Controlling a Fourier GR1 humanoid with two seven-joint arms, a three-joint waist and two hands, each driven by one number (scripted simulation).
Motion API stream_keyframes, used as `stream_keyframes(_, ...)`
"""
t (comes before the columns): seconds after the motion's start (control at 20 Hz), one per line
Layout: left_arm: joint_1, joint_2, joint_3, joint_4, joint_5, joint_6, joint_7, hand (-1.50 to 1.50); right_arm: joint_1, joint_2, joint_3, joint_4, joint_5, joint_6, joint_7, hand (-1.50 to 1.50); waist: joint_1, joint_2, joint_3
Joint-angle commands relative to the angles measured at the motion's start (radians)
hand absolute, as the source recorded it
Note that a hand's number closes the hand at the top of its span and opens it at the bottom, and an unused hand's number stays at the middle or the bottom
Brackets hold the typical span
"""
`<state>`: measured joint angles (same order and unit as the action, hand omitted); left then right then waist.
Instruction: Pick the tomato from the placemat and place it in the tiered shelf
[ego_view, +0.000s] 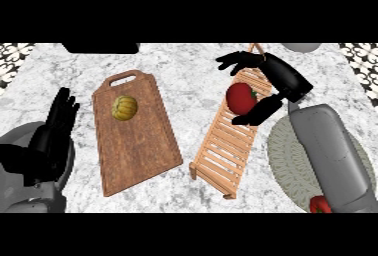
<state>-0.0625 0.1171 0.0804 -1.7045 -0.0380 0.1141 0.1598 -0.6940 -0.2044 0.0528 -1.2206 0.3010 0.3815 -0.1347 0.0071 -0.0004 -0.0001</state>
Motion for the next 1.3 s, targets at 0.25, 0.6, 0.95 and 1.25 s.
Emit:
stream_keyframes(0.25, -0.027, 0.020, 0.041, 0.046, 0.015, -0.015, -0.021, 0.00, 0.005, 0.036, -0.091, -0.061, -0.149, 0.094, 0.018, -1.50, -0.010, -0.002, 0.000)
stream_keyframes(0.6, 0.001, 0.008, 0.003, -0.038, 0.018, -0.030, 0.038, 0.00, -0.142, -0.100, -0.298, 0.129, -0.266, 0.109, 0.065, -1.50, 0.003, 0.002, 0.000)
stream_keyframes(0.95, -0.025, 0.014, 0.026, 0.004, 0.015, -0.022, 0.017, 0.00, -0.190, -0.336, -0.446, 0.351, -0.338, 0.217, 0.111, -1.50, 0.008, 0.008, 0.001)
stream_keyframes(1.25, -0.029, -0.007, -0.023, -0.031, -0.023, -0.007, 0.042, 0.00, -0.290, -0.481, -0.441, 0.639, -0.267, 0.319, -0.070, -1.50, 0.033, 0.015, 0.002)
